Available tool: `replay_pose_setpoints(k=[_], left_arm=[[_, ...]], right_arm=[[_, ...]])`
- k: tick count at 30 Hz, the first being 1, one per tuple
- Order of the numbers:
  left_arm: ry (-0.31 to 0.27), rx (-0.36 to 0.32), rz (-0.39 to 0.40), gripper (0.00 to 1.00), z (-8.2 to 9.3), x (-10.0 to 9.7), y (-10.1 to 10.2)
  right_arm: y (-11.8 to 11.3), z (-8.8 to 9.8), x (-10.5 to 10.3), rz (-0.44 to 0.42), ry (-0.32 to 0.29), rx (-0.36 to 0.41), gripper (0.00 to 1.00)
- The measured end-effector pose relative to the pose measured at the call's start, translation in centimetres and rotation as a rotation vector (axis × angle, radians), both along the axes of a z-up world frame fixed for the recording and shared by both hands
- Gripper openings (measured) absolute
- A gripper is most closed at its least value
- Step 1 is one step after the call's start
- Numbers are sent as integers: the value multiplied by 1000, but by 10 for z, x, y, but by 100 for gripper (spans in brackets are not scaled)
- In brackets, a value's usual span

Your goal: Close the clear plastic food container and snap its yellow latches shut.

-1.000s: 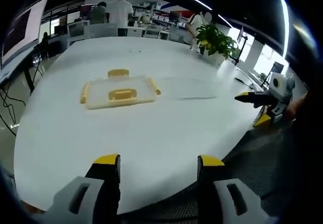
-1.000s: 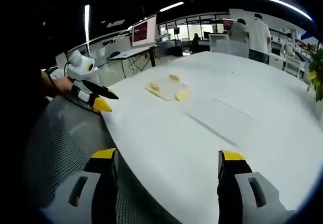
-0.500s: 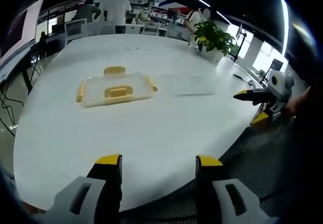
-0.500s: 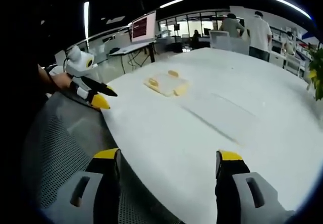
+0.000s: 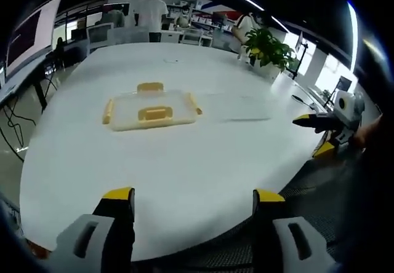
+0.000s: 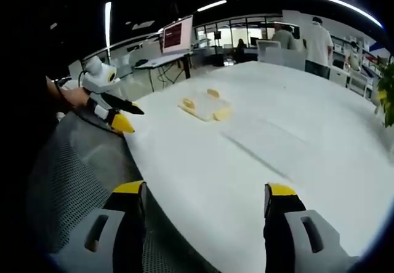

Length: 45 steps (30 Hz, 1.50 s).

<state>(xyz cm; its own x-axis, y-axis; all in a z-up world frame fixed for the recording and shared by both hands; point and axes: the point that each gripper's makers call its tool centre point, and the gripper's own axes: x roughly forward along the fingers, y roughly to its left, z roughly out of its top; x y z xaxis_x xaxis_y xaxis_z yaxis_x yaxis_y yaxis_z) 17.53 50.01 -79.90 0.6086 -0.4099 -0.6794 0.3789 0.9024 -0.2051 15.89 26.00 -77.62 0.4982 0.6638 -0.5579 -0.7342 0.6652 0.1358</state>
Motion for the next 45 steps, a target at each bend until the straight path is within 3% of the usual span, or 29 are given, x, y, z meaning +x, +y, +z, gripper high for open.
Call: replay_pose_setpoints(k=[1,3,5,7,10,13,17,24,30,34,37,45], left_arm=[[3,0,-2,88,1,-1,1],[14,8,-31,78,2,-3,-1],[15,29,-55,78,0,-3,-1],[17,3,-74,83,0,-4,-7],[-30,-66,-107,99,9,2,-19],[-48,-18,-153,98,14,9,-14],[-34,-56,-156,99,15,18,-11],[-18,-56,-198,98,9,29,-2],[-26,-1,-264,95,8,43,6],[-16,34,-307,94,3,53,9],[-18,-25,-307,92,15,59,6],[-39,20,-381,89,22,71,17]], right_arm=[[3,4,0,10,-10,9,80],[7,14,2,32,-43,-4,77],[14,21,7,23,-36,3,78],[22,29,14,35,-73,2,79],[30,30,21,44,-73,7,78],[38,31,30,55,-90,10,78],[42,28,39,91,-123,-36,73],[53,33,61,104,-105,-36,76],[65,46,81,113,-109,5,74],[73,41,89,138,-108,-15,73],[78,42,94,142,-107,-13,71],[99,53,108,205,-141,-28,67]])
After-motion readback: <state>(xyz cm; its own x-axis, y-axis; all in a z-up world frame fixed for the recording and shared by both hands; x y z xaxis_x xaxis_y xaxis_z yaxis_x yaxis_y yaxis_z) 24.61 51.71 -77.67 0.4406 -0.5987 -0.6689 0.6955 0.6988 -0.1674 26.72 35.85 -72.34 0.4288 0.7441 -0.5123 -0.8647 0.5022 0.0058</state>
